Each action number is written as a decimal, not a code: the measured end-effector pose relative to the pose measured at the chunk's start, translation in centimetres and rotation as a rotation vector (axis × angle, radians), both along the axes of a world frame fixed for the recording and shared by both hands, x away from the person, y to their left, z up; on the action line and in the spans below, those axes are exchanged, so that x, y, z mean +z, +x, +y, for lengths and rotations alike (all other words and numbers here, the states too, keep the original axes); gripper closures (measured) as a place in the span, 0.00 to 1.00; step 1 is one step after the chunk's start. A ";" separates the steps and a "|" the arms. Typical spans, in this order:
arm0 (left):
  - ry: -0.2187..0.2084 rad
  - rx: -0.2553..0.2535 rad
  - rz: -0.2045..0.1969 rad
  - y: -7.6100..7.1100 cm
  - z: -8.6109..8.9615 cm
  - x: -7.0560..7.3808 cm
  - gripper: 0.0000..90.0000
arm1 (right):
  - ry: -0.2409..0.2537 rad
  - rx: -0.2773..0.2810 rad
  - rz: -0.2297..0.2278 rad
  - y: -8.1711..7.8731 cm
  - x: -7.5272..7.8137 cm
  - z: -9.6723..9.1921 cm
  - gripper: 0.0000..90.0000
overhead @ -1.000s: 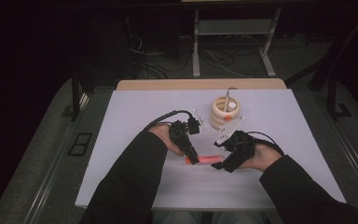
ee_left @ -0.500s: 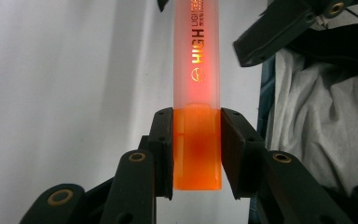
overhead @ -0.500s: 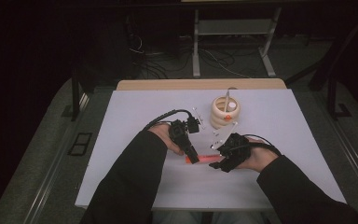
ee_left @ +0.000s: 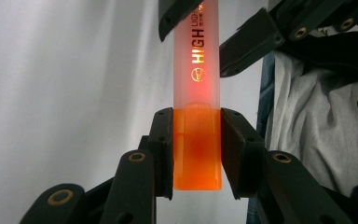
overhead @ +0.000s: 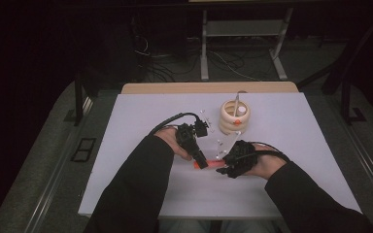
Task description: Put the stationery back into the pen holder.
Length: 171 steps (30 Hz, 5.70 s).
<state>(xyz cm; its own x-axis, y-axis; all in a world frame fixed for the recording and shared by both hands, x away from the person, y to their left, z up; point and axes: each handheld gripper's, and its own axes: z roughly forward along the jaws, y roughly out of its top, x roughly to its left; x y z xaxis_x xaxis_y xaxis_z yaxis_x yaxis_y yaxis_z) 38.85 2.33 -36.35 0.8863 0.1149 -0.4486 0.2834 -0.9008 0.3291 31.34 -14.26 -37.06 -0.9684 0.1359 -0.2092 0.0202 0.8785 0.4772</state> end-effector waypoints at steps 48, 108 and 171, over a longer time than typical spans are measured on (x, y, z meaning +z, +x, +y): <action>-0.047 0.074 0.023 1.1 0.2 0.2 0.66 | -0.072 0.036 -0.077 -0.2 -0.6 0.8 0.76; -0.339 0.382 -0.257 -0.7 8.4 2.6 0.22 | 0.269 -0.248 0.091 4.3 2.1 -5.6 0.76; -0.522 0.764 -0.517 -8.1 15.1 -3.6 0.00 | 0.622 -0.555 0.047 11.2 4.4 -8.5 0.76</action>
<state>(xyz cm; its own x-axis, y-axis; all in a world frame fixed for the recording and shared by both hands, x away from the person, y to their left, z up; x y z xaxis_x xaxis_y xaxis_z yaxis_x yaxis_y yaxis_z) 30.72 17.47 -39.92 0.7572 0.6243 -0.1920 0.4298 -0.2548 0.8662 42.58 -22.73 -32.67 -0.7324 0.6734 0.1004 0.4041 0.3113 0.8601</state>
